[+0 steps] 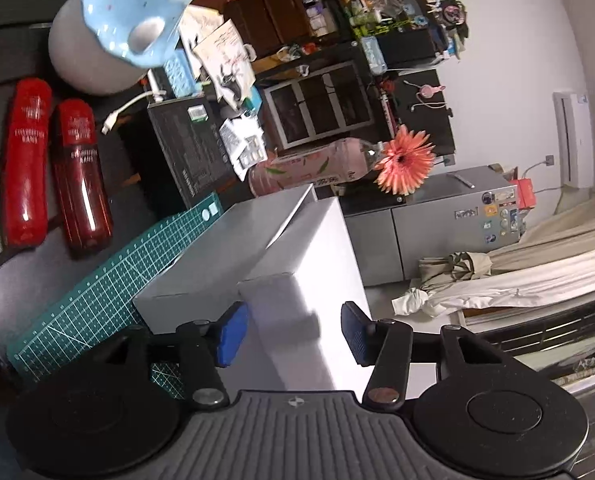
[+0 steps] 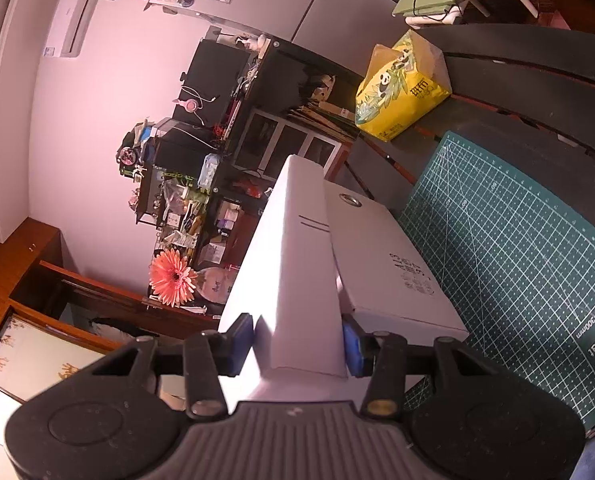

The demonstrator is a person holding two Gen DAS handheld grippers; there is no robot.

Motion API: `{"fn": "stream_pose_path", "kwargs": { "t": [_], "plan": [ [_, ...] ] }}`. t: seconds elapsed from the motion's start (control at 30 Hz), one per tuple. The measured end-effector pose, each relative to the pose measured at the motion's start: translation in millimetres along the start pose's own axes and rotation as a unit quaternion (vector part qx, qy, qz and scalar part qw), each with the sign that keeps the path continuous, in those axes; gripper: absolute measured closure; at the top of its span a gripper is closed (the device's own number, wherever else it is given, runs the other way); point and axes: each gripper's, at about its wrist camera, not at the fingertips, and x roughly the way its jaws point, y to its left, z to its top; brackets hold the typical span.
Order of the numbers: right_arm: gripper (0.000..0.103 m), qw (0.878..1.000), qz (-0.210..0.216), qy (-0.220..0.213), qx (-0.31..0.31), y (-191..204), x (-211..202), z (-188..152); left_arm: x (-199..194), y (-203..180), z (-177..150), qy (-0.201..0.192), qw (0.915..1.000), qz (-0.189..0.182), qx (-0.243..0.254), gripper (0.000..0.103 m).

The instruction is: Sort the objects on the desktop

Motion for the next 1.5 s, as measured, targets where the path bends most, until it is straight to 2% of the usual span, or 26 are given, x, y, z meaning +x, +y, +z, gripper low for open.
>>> {"fn": "stream_pose_path", "kwargs": {
  "t": [0.27,0.37,0.43,0.53,0.7,0.8,0.87,0.93,1.2,1.5],
  "plan": [
    [0.058,1.0,-0.001,-0.001,0.0,0,0,3,-29,-9,17,-0.048,0.9982,0.013,0.035,0.048],
    [0.058,1.0,-0.002,-0.002,-0.001,0,-1,3,-30,-20,26,-0.068,0.9939,0.019,0.085,0.05],
    [0.058,1.0,-0.003,-0.002,-0.001,0,-1,3,-24,-28,32,-0.065,0.9911,0.022,0.114,0.053],
    [0.058,1.0,-0.003,-0.002,-0.001,0,-1,3,-11,-32,39,-0.052,0.9907,0.013,0.125,0.06],
    [0.057,1.0,-0.003,-0.002,-0.002,0,0,3,11,-27,37,-0.024,0.9898,0.026,0.138,0.08],
    [0.057,1.0,-0.003,-0.002,-0.003,0,0,3,16,-26,31,-0.017,0.9889,0.031,0.144,0.085],
    [0.057,1.0,-0.003,-0.003,-0.003,0,0,2,16,-30,28,-0.019,0.9849,0.044,0.167,0.088],
    [0.057,1.0,-0.004,-0.003,-0.003,0,0,2,16,-33,26,-0.023,0.9818,0.05,0.182,0.088],
    [0.057,1.0,-0.006,-0.002,-0.006,1,0,2,19,-33,21,-0.01,0.9802,0.051,0.191,0.088],
    [0.056,0.999,-0.019,-0.014,-0.022,5,-5,4,22,-29,21,0.001,0.9825,0.047,0.18,0.088]
  ]
}}
